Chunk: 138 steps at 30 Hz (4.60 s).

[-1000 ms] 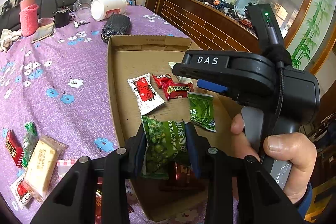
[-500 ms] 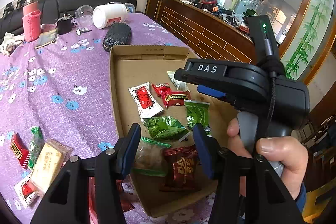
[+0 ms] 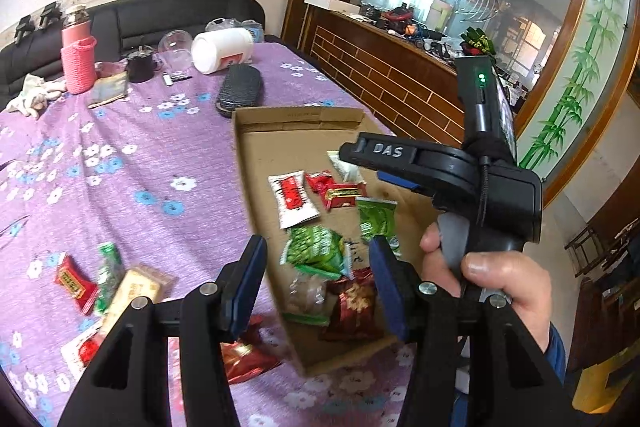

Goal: Organize snacks
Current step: 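Move left gripper back toward the snack pile, then grasp the red-and-white packet with the left gripper, then grasp the yellow cake bar with right gripper while left holds the red-and-white packet, then carry the red-and-white packet and yellow cake bar over the tray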

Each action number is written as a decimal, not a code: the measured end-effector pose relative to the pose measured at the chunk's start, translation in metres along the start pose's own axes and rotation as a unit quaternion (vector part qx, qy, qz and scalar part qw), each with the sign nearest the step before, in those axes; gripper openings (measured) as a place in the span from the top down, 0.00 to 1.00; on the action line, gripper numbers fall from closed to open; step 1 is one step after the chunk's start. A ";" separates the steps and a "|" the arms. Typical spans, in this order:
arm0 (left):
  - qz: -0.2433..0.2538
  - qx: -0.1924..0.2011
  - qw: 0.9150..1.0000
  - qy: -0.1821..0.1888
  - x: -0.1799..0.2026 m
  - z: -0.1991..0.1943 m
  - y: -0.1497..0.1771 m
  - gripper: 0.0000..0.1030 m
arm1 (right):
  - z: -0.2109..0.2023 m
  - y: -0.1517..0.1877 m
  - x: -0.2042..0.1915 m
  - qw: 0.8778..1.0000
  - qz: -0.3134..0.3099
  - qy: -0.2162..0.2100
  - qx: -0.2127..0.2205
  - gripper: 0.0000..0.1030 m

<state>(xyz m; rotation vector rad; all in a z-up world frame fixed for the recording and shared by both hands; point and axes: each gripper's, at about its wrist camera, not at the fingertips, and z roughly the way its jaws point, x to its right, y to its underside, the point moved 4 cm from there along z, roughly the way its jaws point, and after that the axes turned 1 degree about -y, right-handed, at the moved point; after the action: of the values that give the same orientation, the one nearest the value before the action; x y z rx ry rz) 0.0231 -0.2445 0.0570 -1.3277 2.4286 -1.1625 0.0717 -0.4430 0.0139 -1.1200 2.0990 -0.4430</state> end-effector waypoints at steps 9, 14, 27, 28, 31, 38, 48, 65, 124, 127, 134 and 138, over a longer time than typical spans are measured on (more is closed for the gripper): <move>0.005 -0.004 0.999 -0.048 -0.059 -0.036 0.023 0.42 | -0.001 0.001 -0.003 1.000 -0.004 -0.002 0.002 0.46; 0.021 -0.020 0.995 -0.098 -0.112 -0.050 0.046 0.34 | 0.002 0.003 -0.005 1.000 -0.008 -0.002 -0.002 0.46; 0.105 -0.079 0.981 -0.140 -0.148 -0.017 0.077 0.29 | 0.004 0.004 -0.009 1.000 -0.014 -0.001 0.001 0.46; 0.107 -0.081 0.981 -0.138 -0.148 -0.016 0.079 0.29 | 0.003 0.004 -0.011 1.000 -0.016 -0.003 0.002 0.46; 0.105 -0.077 0.982 -0.135 -0.147 -0.012 0.080 0.48 | -0.001 0.006 -0.018 1.000 -0.028 -0.008 0.010 0.46; 0.089 -0.062 0.980 -0.164 -0.150 -0.011 0.078 0.73 | -0.007 0.019 -0.053 0.995 -0.078 -0.065 0.013 0.46; 0.005 -0.056 0.983 -0.174 -0.190 -0.019 0.071 0.75 | 0.015 0.099 -0.151 0.956 -0.196 -0.178 -0.123 0.45; -0.026 -0.071 0.985 -0.156 -0.210 -0.029 0.075 0.73 | 0.069 0.144 -0.198 0.928 -0.246 -0.161 -0.230 0.44; -0.071 -0.011 0.985 -0.157 -0.213 -0.045 0.063 0.70 | 0.022 0.103 -0.166 0.953 -0.194 -0.216 -0.088 0.64; -0.056 0.004 0.979 -0.195 -0.210 -0.047 0.061 0.70 | 0.022 0.097 -0.161 0.955 -0.182 -0.217 -0.085 0.64; -0.037 0.031 0.967 -0.252 -0.202 -0.050 0.055 0.70 | 0.019 0.083 -0.148 0.962 -0.160 -0.212 -0.067 0.64; -0.032 0.036 0.961 -0.272 -0.198 -0.052 0.051 0.70 | 0.017 0.072 -0.137 0.965 -0.140 -0.211 -0.060 0.64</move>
<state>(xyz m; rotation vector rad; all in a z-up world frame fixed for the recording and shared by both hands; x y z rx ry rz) 0.0849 -0.0472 0.0124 -1.4737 1.9437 -0.7530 0.0932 -0.2892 0.0180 -1.4491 1.6193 -0.1824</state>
